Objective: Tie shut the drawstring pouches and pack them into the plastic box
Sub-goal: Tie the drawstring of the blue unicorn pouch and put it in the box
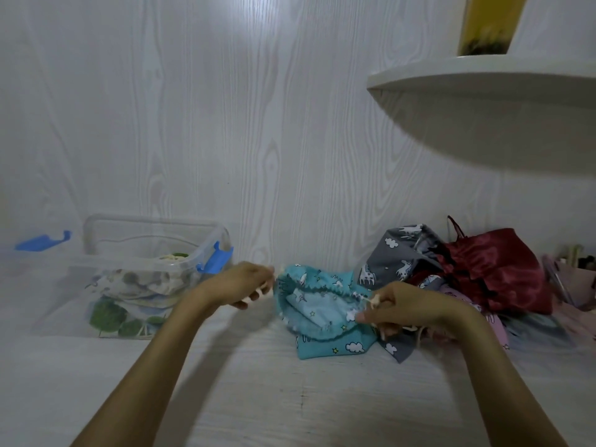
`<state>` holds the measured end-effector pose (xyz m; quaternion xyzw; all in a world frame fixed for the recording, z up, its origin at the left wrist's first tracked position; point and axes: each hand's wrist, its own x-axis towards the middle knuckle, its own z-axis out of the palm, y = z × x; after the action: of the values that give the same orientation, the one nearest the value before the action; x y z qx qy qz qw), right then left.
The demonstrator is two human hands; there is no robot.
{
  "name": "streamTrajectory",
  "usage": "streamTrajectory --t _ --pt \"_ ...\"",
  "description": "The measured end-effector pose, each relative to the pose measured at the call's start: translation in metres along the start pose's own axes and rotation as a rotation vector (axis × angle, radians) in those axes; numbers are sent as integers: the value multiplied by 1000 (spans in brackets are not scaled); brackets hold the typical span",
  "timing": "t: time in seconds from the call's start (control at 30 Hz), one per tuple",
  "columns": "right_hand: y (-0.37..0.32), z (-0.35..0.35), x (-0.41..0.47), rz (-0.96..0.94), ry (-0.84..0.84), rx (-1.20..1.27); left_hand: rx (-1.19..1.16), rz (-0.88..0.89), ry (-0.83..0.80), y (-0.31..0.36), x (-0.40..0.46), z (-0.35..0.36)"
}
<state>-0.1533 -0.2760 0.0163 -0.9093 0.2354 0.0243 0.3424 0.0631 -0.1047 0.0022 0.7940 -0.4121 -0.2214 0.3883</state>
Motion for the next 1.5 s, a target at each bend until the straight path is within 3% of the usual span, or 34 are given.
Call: streamTrajectory --t 0.07,0.13,0.23,0.3,0.4,0.5,0.57,0.67,0.7,0.73,0.8,0.9,0.97,1.07,1.13,1.2,1.4,1.5 --pt "2 -3 1 -6 75 -26 -352 -14 208 5 6 7" --pt "2 -6 3 -43 213 220 -594 8 337 10 7 17" --pt "9 -11 9 -50 406 698 -695 19 419 12 4 35" --pt "19 -14 11 24 528 830 -689 3 507 7 6 39" --pt "42 -24 3 200 807 773 -735 -25 643 -5 13 36" --pt "56 -34 -11 261 1004 539 -662 -17 743 -12 18 37" --pt "53 -36 -14 244 971 344 -429 10 636 -17 20 37" --pt "36 -36 -14 293 656 155 255 -179 99 -25 16 31" --pt "28 -35 -16 340 511 75 474 -258 8 -26 12 29" --pt "21 -34 -18 388 402 -18 659 -285 2 -26 8 26" --pt "9 -32 -20 388 377 -177 883 -199 190 -20 3 22" --pt "-14 -23 -21 80 677 -172 690 4 339 -7 3 20" --pt "-41 -8 -20 -46 576 24 468 112 274 -2 2 28" --pt "-64 23 -6 54 367 -109 350 208 290 -9 5 49" --pt "-61 41 8 156 378 -334 279 196 321 -18 8 58" --pt "-51 49 20 172 398 -388 227 149 260 -24 11 61" --pt "-40 35 27 -20 279 229 -115 97 55 -17 15 59" --pt "-43 31 20 -76 209 368 -84 147 -35 -8 8 52"
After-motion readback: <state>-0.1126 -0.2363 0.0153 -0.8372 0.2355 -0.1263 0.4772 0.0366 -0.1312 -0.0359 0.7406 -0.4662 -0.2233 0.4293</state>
